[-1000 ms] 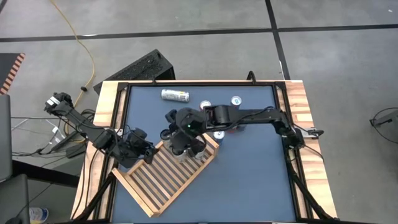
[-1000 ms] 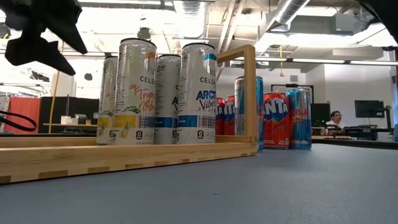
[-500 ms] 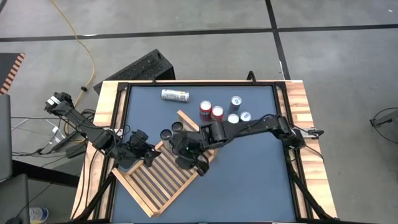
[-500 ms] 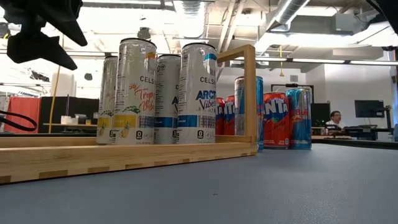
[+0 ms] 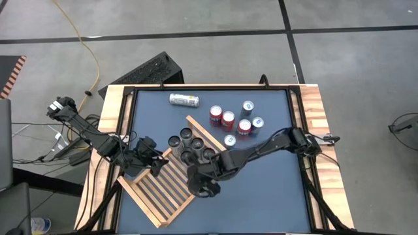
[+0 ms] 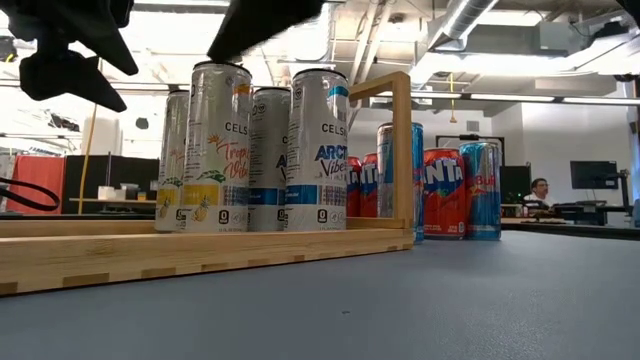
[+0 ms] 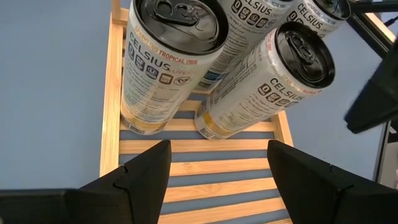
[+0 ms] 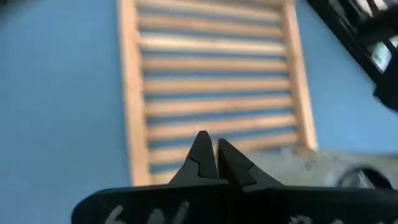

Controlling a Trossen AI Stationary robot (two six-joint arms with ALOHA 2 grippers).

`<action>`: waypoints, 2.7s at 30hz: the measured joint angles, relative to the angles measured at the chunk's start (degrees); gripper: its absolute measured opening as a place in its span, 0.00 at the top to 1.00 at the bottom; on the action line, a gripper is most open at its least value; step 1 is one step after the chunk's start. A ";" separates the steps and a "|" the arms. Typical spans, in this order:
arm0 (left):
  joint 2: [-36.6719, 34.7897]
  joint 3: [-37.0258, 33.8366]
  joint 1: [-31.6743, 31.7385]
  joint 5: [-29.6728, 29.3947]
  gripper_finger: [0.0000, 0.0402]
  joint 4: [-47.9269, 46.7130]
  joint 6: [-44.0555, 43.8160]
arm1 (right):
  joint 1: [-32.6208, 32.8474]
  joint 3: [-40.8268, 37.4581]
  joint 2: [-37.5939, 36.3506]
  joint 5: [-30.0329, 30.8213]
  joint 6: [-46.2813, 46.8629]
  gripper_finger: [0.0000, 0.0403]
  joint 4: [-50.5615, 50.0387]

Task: Place canned beverage on shelf
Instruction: Put the bottom white yellow soda can on the shelf aligned with the other white yellow soda can

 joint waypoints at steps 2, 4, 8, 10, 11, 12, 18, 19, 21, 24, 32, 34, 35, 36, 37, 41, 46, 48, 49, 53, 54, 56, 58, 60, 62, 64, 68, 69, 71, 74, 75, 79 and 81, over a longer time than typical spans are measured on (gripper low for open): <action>0.00 0.00 0.00 -0.21 0.37 0.00 0.15 | 0.21 -1.63 -0.04 2.67 -0.07 1.00 2.56; 0.00 0.00 0.01 -0.24 0.37 -0.02 0.15 | 0.59 -3.00 -0.09 6.35 -0.05 1.00 4.63; 0.00 0.00 0.02 -0.24 0.37 0.00 0.15 | 1.20 -2.96 0.56 10.22 -1.39 1.00 5.43; 0.00 0.00 0.02 -0.26 0.37 0.00 0.19 | 1.52 -2.98 0.88 10.33 -1.35 1.00 5.13; -0.02 0.00 0.02 -0.28 0.37 -0.08 0.19 | 1.55 -3.09 0.98 10.39 -1.30 1.00 4.49; -0.02 0.00 0.02 -0.30 0.37 -0.08 0.17 | 1.51 -3.12 1.07 10.32 -1.24 1.00 4.50; -0.02 0.00 -0.02 -0.13 0.37 -0.42 0.17 | 1.68 -3.05 4.52 11.64 -1.58 1.00 5.60; 0.00 0.00 -0.02 -0.09 0.37 -0.53 0.19 | 1.80 -3.05 5.04 12.78 -1.86 1.00 5.84; -0.02 0.00 -0.02 0.07 0.37 -1.07 0.17 | 2.48 -3.07 6.42 16.05 -3.04 1.00 5.25; -0.02 0.00 0.00 0.09 0.37 -1.05 0.17 | 3.45 -3.05 7.81 21.27 -4.91 1.00 5.72; -0.02 0.00 0.00 0.04 0.37 -0.86 0.15 | 4.06 -3.05 9.35 23.82 -5.33 1.00 6.85; -0.02 0.00 0.00 -0.18 0.37 -0.88 0.15 | 3.80 -2.98 9.35 24.03 -4.25 1.00 7.62; -0.02 0.00 -0.01 -0.31 0.37 -0.90 0.16 | 3.62 -2.98 9.35 24.28 -4.01 1.00 7.82; -0.02 0.00 0.00 -0.39 0.37 -0.84 0.17 | 3.50 -2.98 9.35 24.75 -3.93 1.00 8.08; -0.02 0.00 -0.01 -0.46 0.37 -0.88 0.17 | 3.47 -2.98 9.35 25.50 -4.08 1.00 8.47; -0.02 0.00 -0.01 -0.60 0.37 -0.87 0.16 | 2.82 -2.98 9.33 25.78 -4.53 1.00 8.91; -0.02 0.00 -0.02 -0.89 0.37 -0.85 0.17 | 2.31 -2.98 9.33 25.85 -4.53 1.00 10.06; -0.02 0.00 -0.02 -1.24 0.37 -0.85 0.15 | 2.29 -2.98 9.33 26.22 -4.53 1.00 10.05; -0.02 0.00 0.00 -1.35 0.37 -0.85 0.13 | 2.27 -2.98 9.33 26.40 -4.53 1.00 10.01; -0.02 0.00 -0.02 -1.50 0.37 -0.85 0.15 | 2.12 -2.98 9.33 26.57 -4.53 1.00 10.03; -0.02 0.00 0.00 -1.55 0.37 -0.85 0.15 | 2.07 -2.98 9.33 26.57 -4.53 1.00 10.09; -0.02 0.00 -0.01 -1.57 0.37 -0.87 0.15 | 2.01 -2.98 9.33 26.59 -4.53 1.00 10.38; -0.02 0.00 -0.02 -1.59 0.37 -0.85 0.15 | 1.96 -2.98 9.33 26.61 -4.52 1.00 10.77; -0.02 0.00 -0.02 -1.65 0.37 -0.85 0.15 | 1.96 -2.98 9.33 26.66 -4.53 1.00 11.30; -0.02 0.00 -0.02 -1.69 0.37 -0.86 0.15 | 1.83 -2.98 9.33 26.70 -4.58 1.00 11.86; -0.02 0.00 -0.01 -1.69 0.37 -0.87 0.15 | 1.55 -2.98 9.33 26.68 -4.60 1.00 12.36; -0.02 0.00 0.00 -1.68 0.37 -0.85 0.15 | 0.59 -2.98 9.33 26.68 -4.77 1.00 12.49; -0.02 0.00 0.00 -1.70 0.37 -0.85 0.15 | 0.39 -2.98 9.33 26.68 -4.77 1.00 12.51; -0.02 0.00 -0.02 -1.68 0.37 -0.85 0.15 | 0.07 -2.98 9.33 26.70 -4.77 1.00 12.77; -0.02 0.00 -0.02 -1.69 0.37 -0.85 0.15 | -0.27 -2.98 9.33 26.70 -4.76 1.00 13.27; -0.02 0.00 0.00 -1.68 0.37 -0.87 0.15 | -0.27 -2.98 9.31 26.70 -4.78 1.00 13.28; -0.02 0.00 -0.02 -1.68 0.37 -0.87 0.39 | 0.67 -2.98 9.31 26.83 -6.73 1.00 13.58; -0.02 0.00 -0.02 -1.73 0.37 -0.87 0.41 | 1.70 -2.98 8.97 26.87 -8.05 1.00 13.66</action>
